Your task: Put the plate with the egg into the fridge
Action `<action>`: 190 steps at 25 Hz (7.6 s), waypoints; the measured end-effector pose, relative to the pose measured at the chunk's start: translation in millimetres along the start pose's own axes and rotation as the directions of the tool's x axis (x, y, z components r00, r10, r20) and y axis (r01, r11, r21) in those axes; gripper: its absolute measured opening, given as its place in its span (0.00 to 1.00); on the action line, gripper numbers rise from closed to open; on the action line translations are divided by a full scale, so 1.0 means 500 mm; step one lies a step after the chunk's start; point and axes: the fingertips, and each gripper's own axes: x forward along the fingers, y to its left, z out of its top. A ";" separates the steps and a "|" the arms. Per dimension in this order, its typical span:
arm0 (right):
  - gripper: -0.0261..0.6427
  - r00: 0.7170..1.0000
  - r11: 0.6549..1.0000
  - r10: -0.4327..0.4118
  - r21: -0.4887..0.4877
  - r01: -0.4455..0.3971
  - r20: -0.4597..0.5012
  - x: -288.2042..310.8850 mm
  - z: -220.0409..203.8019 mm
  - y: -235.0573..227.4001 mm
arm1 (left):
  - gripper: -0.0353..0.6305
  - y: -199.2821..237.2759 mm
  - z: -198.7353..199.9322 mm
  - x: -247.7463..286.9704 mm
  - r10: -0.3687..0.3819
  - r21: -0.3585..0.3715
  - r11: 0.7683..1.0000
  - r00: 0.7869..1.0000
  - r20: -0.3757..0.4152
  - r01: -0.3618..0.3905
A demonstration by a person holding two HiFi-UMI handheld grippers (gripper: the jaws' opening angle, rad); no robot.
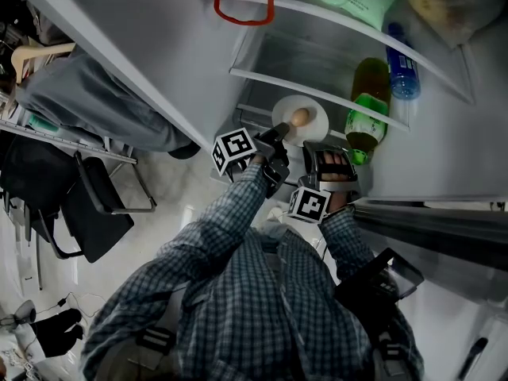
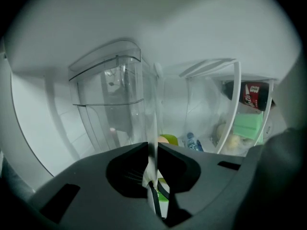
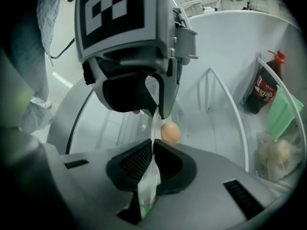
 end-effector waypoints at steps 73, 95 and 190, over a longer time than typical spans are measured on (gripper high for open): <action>0.07 0.998 0.985 0.065 0.158 -0.067 0.018 0.050 -0.009 -0.016 | 0.09 -0.004 -0.038 0.021 0.014 0.012 1.000 0.997 -0.078 -0.013; 0.07 0.998 0.983 0.054 0.175 -0.058 0.029 0.036 -0.003 -0.019 | 0.09 0.000 -0.035 0.027 0.020 -0.010 1.000 0.997 -0.070 -0.021; 0.05 0.938 0.173 -0.250 0.965 -0.199 0.238 -0.160 0.023 -0.146 | 0.06 -0.141 -0.142 -0.108 0.092 0.914 0.404 0.993 -0.077 0.034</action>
